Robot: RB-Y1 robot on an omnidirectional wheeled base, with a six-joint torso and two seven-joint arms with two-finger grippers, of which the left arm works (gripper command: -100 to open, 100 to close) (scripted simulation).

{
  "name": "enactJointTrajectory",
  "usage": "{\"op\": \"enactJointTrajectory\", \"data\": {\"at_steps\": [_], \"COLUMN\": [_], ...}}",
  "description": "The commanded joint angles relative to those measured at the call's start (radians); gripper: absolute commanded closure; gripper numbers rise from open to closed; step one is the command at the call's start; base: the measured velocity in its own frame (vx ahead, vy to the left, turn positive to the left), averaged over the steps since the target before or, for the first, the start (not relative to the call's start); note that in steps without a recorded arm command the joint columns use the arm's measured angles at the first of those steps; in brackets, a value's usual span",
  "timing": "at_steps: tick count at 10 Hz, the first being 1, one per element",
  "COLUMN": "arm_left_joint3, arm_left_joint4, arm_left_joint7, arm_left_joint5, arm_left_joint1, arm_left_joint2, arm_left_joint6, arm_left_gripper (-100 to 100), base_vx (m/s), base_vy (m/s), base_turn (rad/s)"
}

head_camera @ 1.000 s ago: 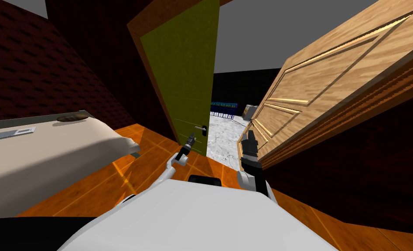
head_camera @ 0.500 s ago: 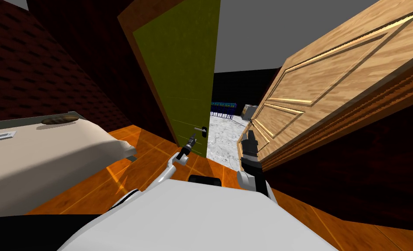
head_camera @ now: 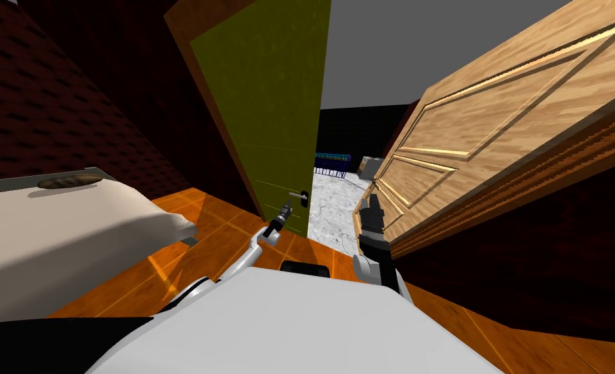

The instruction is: Push the door open

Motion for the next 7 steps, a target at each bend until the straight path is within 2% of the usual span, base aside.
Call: {"op": "enactJointTrajectory", "data": {"at_steps": [1,7], "arm_left_joint3": [0.004,0.027], "arm_left_joint4": [0.009,0.054], "arm_left_joint7": [-0.003,-0.015], "arm_left_joint5": [-0.001,-0.003], "arm_left_joint1": [-0.004,-0.025], "arm_left_joint2": [-0.004,-0.028], "arm_left_joint6": [-0.003,-0.015], "arm_left_gripper": [-100,-100], "base_vx": [0.184,0.185], "base_vy": [-0.038,-0.044], "base_turn": [-0.035,-0.034]}}
